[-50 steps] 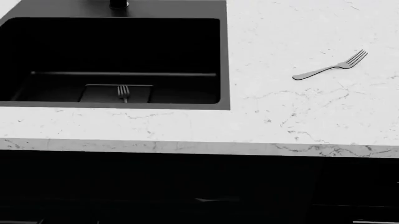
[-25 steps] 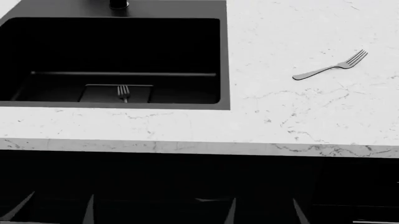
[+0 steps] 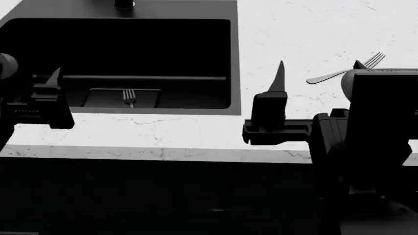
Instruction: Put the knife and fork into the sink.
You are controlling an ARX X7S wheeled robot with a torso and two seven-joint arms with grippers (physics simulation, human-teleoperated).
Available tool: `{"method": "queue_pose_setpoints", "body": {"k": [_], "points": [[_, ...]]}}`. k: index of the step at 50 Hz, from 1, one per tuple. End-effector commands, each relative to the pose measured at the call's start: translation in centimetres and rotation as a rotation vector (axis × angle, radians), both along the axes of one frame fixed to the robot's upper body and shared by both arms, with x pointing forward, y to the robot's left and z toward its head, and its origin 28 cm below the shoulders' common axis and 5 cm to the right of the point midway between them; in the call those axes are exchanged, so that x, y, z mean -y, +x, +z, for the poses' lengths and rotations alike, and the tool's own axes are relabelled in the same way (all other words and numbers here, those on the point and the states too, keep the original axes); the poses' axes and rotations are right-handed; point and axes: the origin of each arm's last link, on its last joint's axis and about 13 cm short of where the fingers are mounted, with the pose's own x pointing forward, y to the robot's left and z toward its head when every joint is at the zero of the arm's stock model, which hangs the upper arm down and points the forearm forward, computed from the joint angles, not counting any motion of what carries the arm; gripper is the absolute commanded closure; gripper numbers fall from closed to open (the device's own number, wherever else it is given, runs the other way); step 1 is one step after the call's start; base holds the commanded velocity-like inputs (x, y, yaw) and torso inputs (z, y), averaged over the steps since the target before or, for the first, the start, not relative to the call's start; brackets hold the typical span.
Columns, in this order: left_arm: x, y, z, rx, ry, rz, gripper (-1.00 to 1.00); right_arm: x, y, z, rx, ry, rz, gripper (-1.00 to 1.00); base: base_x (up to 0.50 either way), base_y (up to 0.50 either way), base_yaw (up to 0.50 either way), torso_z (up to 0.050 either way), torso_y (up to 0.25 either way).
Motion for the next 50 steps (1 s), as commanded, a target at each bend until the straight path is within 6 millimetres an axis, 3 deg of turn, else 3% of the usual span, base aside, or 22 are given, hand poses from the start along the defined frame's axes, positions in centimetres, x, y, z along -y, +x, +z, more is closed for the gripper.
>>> {"method": "queue_pose_setpoints", "body": {"k": [1, 5, 10, 15, 23, 32, 38, 50], "points": [[-1.6, 3.4, 2.8, 0.016, -0.016, 0.042, -1.0, 0.7, 2.9, 3.5, 0.004, 0.06, 0.059, -1.0, 0.0, 0.0, 0.0, 0.0, 0.0], [-1.8, 4.2, 2.4, 0.004, -0.033, 0.06, -1.0, 0.8, 4.1, 2.9, -0.001, 0.098, 0.076, -1.0, 0.0, 0.0, 0.0, 0.0, 0.0], [-1.8, 4.6, 2.6, 0.011, -0.028, 0.063, -1.0, 0.6, 4.1, 3.0, 0.015, 0.109, 0.101, -1.0, 0.0, 0.0, 0.0, 0.0, 0.0], [-2.0, 4.8, 1.9, 0.005, -0.01, 0.068, -1.0, 0.7, 4.5, 1.6, -0.004, 0.137, 0.096, -1.0, 0.0, 0.0, 0.0, 0.0, 0.0], [-2.2, 4.9, 2.3, -0.007, -0.003, 0.074, -1.0, 0.5, 4.2, 3.4, 0.01, 0.115, 0.105, -1.0, 0.0, 0.0, 0.0, 0.0, 0.0], [-2.2, 5.2, 5.5, 0.031, 0.013, 0.055, -1.0, 0.8, 4.0, 6.4, 0.048, 0.098, 0.102, -1.0, 0.0, 0.0, 0.0, 0.0, 0.0], [-2.3, 5.5, 7.1, 0.057, 0.019, 0.068, -1.0, 0.5, 4.9, 6.0, 0.049, 0.135, 0.129, -1.0, 0.0, 0.0, 0.0, 0.0, 0.0], [-2.3, 5.5, 6.7, 0.045, 0.022, 0.073, -1.0, 0.6, 4.5, 6.5, 0.07, 0.14, 0.129, -1.0, 0.09, 0.33, 0.0, 0.0, 0.0]]}}
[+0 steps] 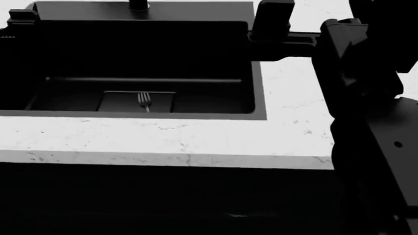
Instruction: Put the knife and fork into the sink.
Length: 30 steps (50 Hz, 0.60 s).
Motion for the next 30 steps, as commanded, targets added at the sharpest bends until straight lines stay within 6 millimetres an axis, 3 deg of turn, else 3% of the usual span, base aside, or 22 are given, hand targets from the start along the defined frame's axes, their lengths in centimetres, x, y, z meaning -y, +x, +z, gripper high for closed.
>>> {"method": "queue_pose_setpoints", "body": {"k": [1, 17, 30], "points": [[-0.1, 0.5, 0.7, 0.008, -0.01, 0.007, -1.0, 0.1, -0.2, 0.6, 0.027, 0.048, 0.023, -1.0, 0.14, 0.5, 0.0, 0.0, 0.0], [-0.2, 0.2, 0.7, 0.011, -0.011, 0.004, -1.0, 0.2, -0.9, 1.0, 0.073, 0.073, 0.054, -1.0, 0.22, 0.47, 0.0, 0.0, 0.0], [0.1, 0.1, 0.5, 0.012, -0.006, -0.008, -1.0, 0.4, -1.6, 1.3, 0.104, 0.097, 0.076, -1.0, 0.5, 0.03, 0.0, 0.0, 0.0]]}}
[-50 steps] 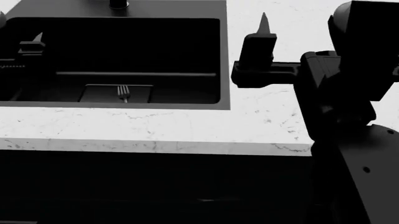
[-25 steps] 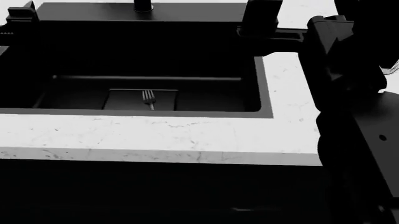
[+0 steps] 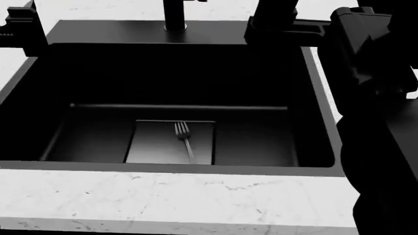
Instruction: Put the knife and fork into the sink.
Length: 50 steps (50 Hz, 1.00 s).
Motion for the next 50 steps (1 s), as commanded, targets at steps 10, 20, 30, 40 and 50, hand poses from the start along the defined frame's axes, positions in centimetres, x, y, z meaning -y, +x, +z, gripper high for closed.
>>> {"method": "queue_pose_setpoints", "body": {"k": [10, 20, 30, 40, 50], "points": [[0.3, 0.2, 0.2, 0.003, -0.018, -0.015, -1.0, 0.4, -0.7, 0.1, 0.032, 0.052, 0.027, -1.0, 0.5, 0.0, 0.0, 0.0, 0.0], [0.4, 0.0, 0.4, 0.002, -0.018, -0.018, -1.0, 0.4, -0.7, -0.2, 0.027, 0.086, 0.035, -1.0, 0.5, 0.0, 0.0, 0.0, 0.002], [0.5, 0.2, 0.2, 0.002, -0.02, -0.028, -1.0, 0.5, -1.1, -0.4, 0.017, 0.089, 0.03, -1.0, 0.5, 0.0, 0.0, 0.0, 0.001], [0.4, 0.3, 0.0, -0.002, -0.022, -0.027, -1.0, 0.4, -1.5, -0.6, -0.094, 0.051, -0.05, -1.0, 0.13, 0.0, 0.0, 0.0, 0.001], [0.2, 0.7, -0.5, -0.01, -0.022, -0.029, -1.0, 2.1, -4.0, 0.1, -0.162, 0.016, -0.221, -1.0, 0.0, 0.0, 0.0, 0.0, 0.0]]}}
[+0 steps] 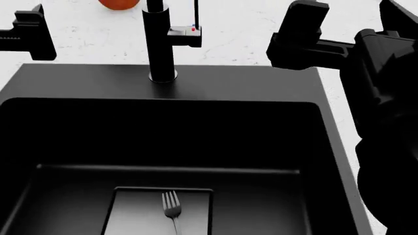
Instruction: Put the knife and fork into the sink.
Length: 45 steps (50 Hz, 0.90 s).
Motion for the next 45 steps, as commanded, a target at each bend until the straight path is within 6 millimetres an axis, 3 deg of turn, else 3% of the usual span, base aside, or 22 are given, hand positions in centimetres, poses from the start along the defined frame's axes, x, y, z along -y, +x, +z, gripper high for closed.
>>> {"method": "queue_pose_setpoints", "body": {"k": [1, 21, 34, 45], "points": [[-0.1, 0.7, -0.2, -0.001, -0.017, 0.0, -1.0, 1.6, -2.3, 0.5, -0.061, -0.02, -0.136, -1.0, 0.0, 0.0, 0.0, 0.0, 0.0], [-0.3, 0.7, -0.3, -0.005, -0.02, -0.001, -1.0, 4.9, -6.9, 0.8, -0.1, 0.009, -0.385, -1.0, 0.0, 0.0, 0.0, 0.0, 0.0], [-0.2, 0.8, -0.7, -0.01, -0.017, -0.005, -1.0, 7.0, -7.8, 0.0, -0.177, 0.006, -0.564, -1.0, 0.0, 0.0, 0.0, 0.0, 0.0], [-0.3, 0.7, -0.8, -0.017, -0.008, -0.007, -1.0, 7.5, -9.0, -0.4, -0.293, 0.062, -0.649, -1.0, 0.0, 0.0, 0.0, 0.0, 0.0]]}}
